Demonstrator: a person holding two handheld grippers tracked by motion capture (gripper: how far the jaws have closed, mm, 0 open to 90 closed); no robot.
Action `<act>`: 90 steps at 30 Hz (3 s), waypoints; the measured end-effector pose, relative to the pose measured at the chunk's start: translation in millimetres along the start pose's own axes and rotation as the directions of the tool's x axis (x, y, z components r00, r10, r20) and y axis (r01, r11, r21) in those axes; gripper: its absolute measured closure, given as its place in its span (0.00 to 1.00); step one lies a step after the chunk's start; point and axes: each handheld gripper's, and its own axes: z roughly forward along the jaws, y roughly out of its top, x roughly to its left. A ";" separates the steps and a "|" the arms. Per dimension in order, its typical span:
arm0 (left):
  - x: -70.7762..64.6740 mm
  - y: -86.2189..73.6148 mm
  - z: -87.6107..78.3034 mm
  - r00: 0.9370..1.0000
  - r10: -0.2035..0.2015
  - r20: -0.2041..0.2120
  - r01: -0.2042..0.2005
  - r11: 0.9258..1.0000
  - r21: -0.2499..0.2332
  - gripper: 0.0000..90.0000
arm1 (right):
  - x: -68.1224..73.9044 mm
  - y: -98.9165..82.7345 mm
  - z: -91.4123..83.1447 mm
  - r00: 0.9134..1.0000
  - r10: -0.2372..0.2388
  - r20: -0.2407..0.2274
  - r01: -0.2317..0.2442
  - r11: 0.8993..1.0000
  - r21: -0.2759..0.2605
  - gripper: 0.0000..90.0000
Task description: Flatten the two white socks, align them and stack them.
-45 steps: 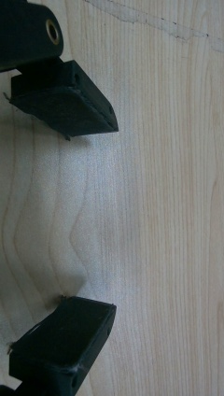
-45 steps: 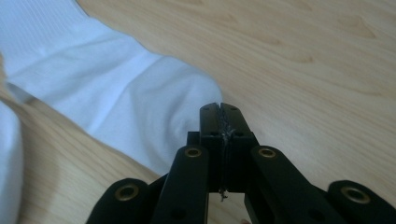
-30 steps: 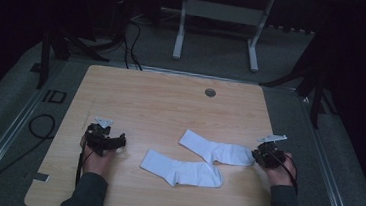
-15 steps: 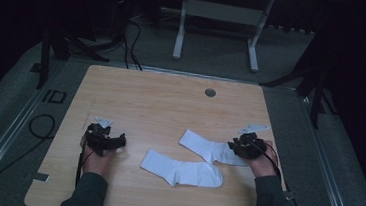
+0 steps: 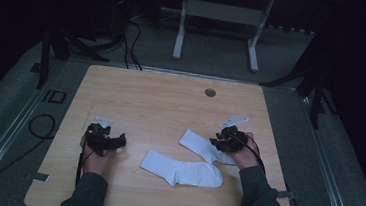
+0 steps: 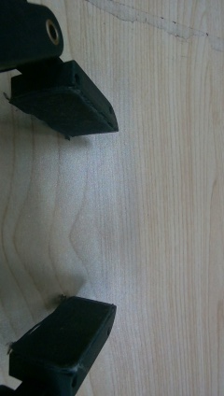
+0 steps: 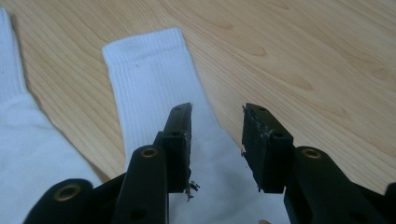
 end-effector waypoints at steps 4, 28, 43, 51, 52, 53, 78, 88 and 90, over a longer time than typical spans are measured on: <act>0.0 0.1 0.0 1.000 0.000 0.000 0.000 1.000 0.000 0.13 | 2.4 3.6 6.9 1.000 -0.005 -0.012 0.005 1.000 0.009 0.69; 0.0 0.1 -0.1 1.000 0.001 0.000 -0.001 1.000 0.001 0.13 | 17.7 21.8 39.4 0.993 -0.080 -0.089 0.085 0.995 0.051 0.60; 0.0 0.1 -0.1 1.000 0.001 0.000 -0.001 1.000 0.001 0.13 | 20.4 24.8 64.4 0.984 -0.094 -0.150 0.109 0.990 0.092 0.67; 0.0 0.1 -0.1 1.000 0.001 0.000 -0.001 1.000 0.002 0.13 | 9.7 19.6 63.3 0.989 -0.058 -0.139 0.067 0.996 0.062 0.91; 0.0 0.1 -0.1 1.000 0.001 0.000 -0.001 1.000 0.002 0.13 | 9.4 18.9 62.9 0.989 -0.056 -0.138 0.065 0.996 0.060 0.91; 0.0 0.1 -0.1 1.000 0.001 0.000 -0.001 1.000 0.002 0.13 | 9.4 18.4 62.6 0.989 -0.056 -0.136 0.065 0.996 0.059 0.91; 0.0 0.1 -0.1 1.000 0.001 0.000 -0.001 1.000 0.001 0.13 | -6.9 -0.7 38.4 0.996 -0.060 -0.070 0.068 0.991 0.118 0.93; 0.0 0.1 -0.1 1.000 0.001 0.000 -0.001 1.000 0.001 0.13 | -6.3 -3.3 13.8 0.995 -0.075 -0.068 0.081 0.992 0.095 0.92; 0.0 0.1 -0.1 1.000 0.001 0.000 -0.001 1.000 0.001 0.13 | -5.4 -2.4 7.1 0.994 -0.082 -0.070 0.088 0.993 0.080 0.92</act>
